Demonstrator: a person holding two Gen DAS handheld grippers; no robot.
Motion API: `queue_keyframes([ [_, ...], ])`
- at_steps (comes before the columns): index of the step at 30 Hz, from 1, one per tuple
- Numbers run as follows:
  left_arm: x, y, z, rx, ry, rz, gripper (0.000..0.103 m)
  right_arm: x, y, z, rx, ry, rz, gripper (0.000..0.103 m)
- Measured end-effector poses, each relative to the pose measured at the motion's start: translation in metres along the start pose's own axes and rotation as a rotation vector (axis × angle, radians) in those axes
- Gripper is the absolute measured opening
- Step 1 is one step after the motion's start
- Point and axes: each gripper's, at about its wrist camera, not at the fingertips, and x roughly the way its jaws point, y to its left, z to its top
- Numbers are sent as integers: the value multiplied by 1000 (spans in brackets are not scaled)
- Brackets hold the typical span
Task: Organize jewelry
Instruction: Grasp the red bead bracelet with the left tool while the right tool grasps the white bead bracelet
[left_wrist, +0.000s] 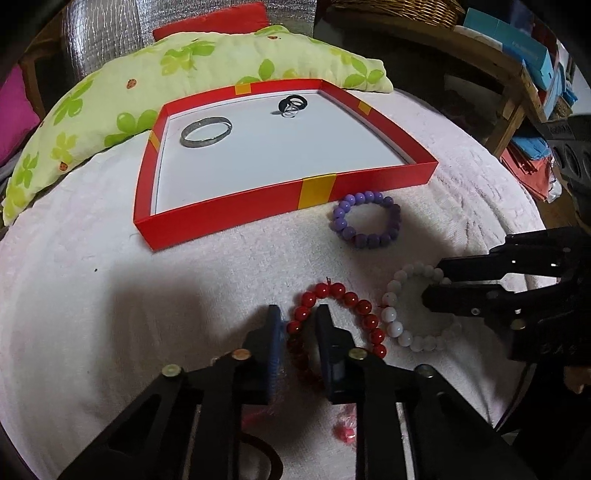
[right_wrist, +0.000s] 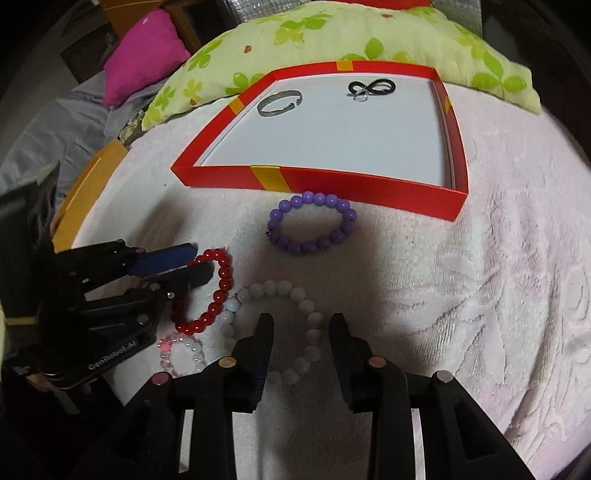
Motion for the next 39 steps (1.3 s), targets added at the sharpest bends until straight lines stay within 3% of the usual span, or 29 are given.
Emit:
queue_keyframes([
  [2, -1, 0, 0, -2, -3, -2, 13, 1, 7, -1, -48, -17, -64, 13],
  [4, -2, 0, 0, -1, -8, -2, 10, 2, 10, -2, -74, -28, -96, 11],
  [27, -48, 2, 12, -17, -166, -36, 9, -46, 1, 12, 1, -192, 40, 11],
  [39, -83, 6, 39, -26, -269, -44, 9, -80, 8, 36, 18, -309, 82, 11],
])
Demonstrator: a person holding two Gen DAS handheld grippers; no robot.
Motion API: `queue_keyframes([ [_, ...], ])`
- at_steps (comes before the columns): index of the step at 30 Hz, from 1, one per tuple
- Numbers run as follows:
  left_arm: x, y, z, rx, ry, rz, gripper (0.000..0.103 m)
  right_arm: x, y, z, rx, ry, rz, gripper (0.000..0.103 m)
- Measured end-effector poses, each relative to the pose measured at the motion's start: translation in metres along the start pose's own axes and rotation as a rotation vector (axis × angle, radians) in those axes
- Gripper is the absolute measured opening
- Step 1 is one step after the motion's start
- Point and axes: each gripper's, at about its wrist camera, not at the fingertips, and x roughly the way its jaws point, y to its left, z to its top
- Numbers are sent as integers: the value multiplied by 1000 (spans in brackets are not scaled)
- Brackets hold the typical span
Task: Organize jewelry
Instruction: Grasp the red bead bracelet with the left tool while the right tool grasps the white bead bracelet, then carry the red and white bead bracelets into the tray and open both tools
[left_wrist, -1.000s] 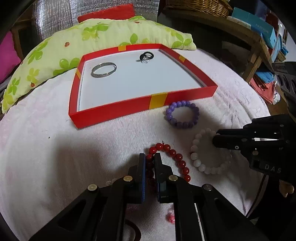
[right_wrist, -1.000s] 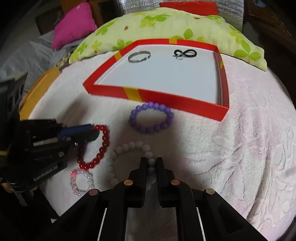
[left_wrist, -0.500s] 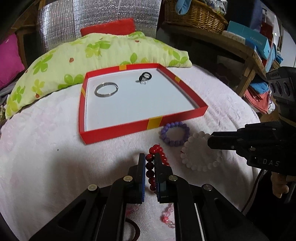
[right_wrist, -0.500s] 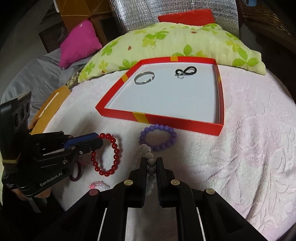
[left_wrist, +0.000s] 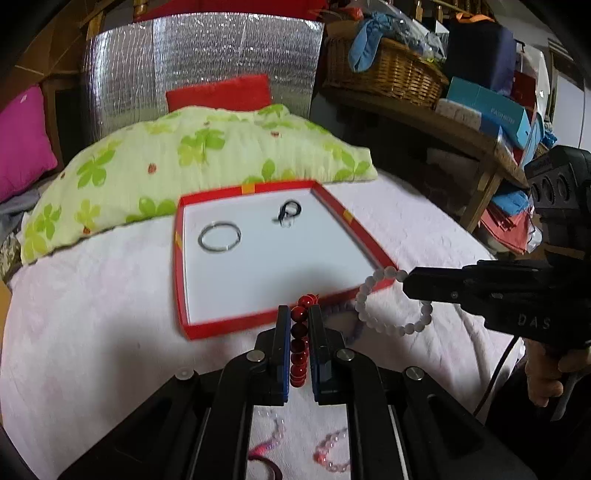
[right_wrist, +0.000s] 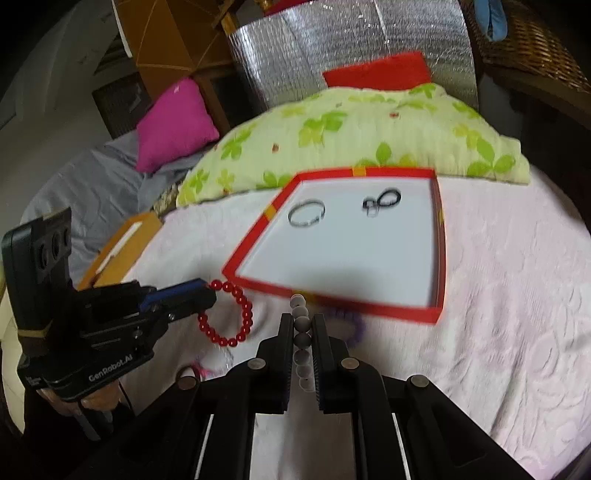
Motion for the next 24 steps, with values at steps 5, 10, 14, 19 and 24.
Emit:
queue_keyframes([
  [5, 9, 4, 22, 8, -3, 19, 9, -2, -6, 24, 42, -39, 4, 11],
  [10, 23, 14, 48, 2, -18, 34, 9, 14, -17, 52, 79, -44, -3, 11],
  [14, 37, 25, 63, -26, -23, 31, 9, 32, -28, 72, 108, -46, -12, 11],
  [19, 61, 39, 69, -61, -5, 14, 9, 63, -38, 90, 150, -27, -8, 11],
  [24, 84, 48, 68, -80, 34, 8, 9, 94, -47, 100, 199, 9, 7, 11],
])
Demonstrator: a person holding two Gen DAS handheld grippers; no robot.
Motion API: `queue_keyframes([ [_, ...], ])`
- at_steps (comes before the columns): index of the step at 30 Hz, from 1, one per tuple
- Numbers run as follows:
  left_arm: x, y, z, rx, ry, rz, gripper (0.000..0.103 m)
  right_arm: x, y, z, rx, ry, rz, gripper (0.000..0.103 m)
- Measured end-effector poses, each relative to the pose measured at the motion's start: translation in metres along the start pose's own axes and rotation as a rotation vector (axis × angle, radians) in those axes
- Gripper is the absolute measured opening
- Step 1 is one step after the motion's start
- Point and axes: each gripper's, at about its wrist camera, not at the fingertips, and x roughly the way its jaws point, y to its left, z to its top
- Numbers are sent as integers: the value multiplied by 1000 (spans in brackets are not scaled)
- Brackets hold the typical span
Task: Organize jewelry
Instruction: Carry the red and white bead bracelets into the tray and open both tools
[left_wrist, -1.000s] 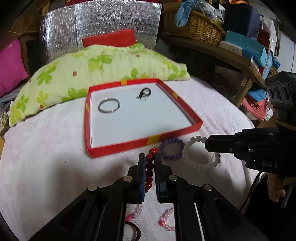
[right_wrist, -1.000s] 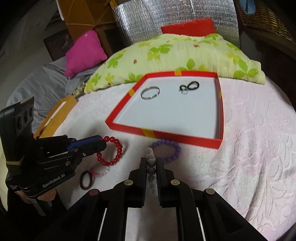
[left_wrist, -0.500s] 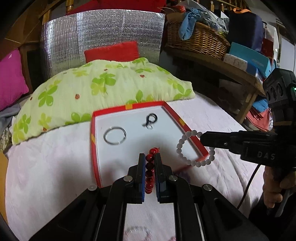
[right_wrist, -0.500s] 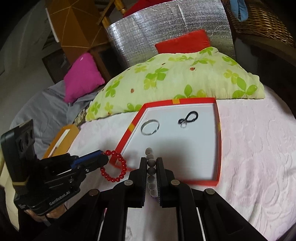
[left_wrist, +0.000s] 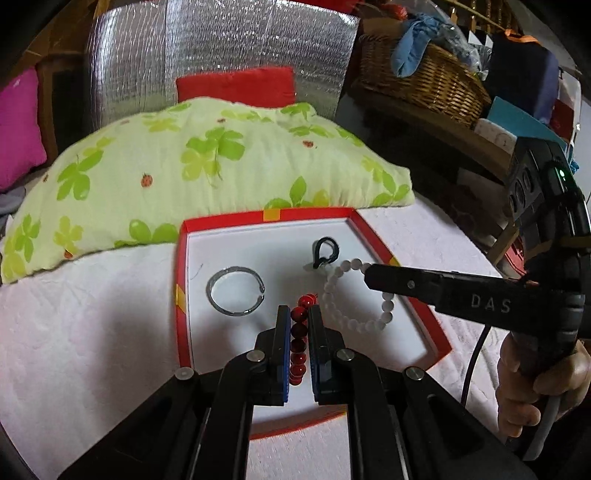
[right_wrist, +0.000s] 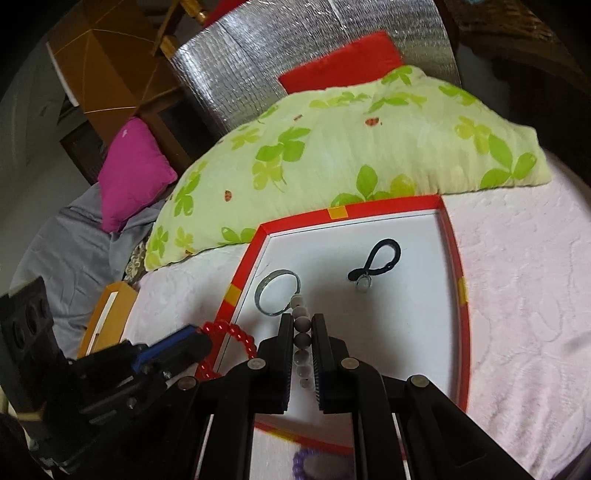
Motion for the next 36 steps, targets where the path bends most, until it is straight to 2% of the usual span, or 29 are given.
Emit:
queue_keyframes([
  [8, 34, 1, 0, -3, 57, -14, 9, 28, -20, 6, 59, 41, -17, 11],
  [15, 53, -7, 8, 13, 67, -18, 9, 34, -42, 11, 112, 34, -58, 11],
  [23, 78, -2, 10, 22, 107, 51, 9, 43, -71, 17, 177, 29, -140, 11],
  [36, 98, 8, -5, 30, 190, 145, 9, 56, -77, 15, 169, 58, -187, 11],
])
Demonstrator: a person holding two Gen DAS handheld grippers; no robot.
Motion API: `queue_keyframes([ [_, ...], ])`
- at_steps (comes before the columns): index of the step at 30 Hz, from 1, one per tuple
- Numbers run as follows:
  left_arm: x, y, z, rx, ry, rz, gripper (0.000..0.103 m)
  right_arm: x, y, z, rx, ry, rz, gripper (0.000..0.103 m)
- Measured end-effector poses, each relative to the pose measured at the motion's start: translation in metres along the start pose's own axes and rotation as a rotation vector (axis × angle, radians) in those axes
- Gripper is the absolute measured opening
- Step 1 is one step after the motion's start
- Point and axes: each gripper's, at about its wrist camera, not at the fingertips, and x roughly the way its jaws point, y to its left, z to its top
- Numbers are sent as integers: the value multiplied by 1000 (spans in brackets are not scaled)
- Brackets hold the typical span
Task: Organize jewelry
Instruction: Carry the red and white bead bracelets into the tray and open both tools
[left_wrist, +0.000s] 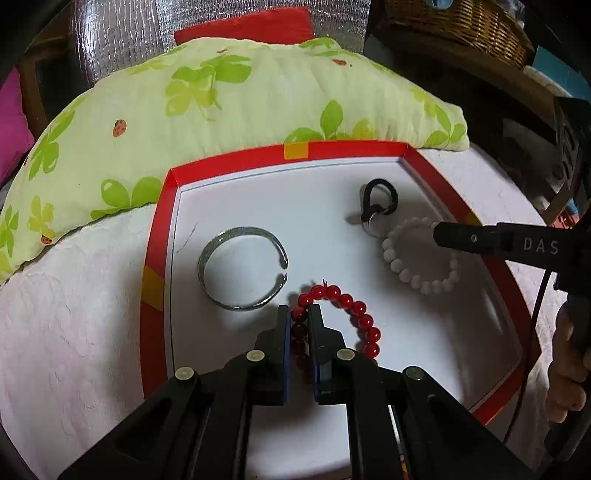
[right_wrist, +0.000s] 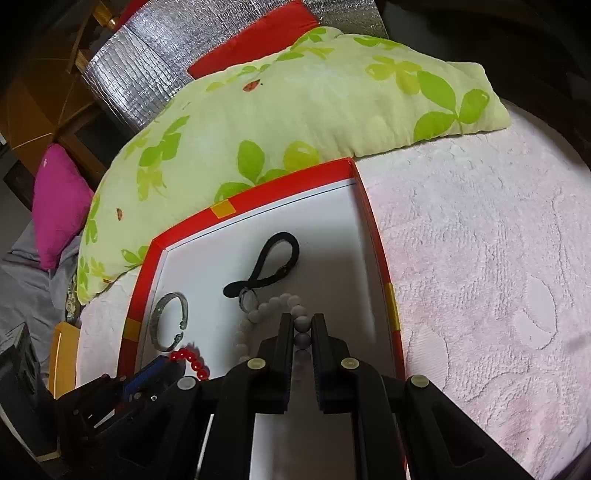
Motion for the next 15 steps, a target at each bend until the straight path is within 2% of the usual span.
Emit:
queue_keyframes([
  [7, -2, -2, 0, -1, 0, 41, 10, 6, 0, 1, 3, 20, -18, 13],
  [11, -12, -3, -1, -5, -22, 48, 10, 4, -5, 1, 20, 37, -11, 23],
  [15, -29, -5, -4, -1, -47, 59, 25, -9, -7, 0, 24, 29, 19, 23],
])
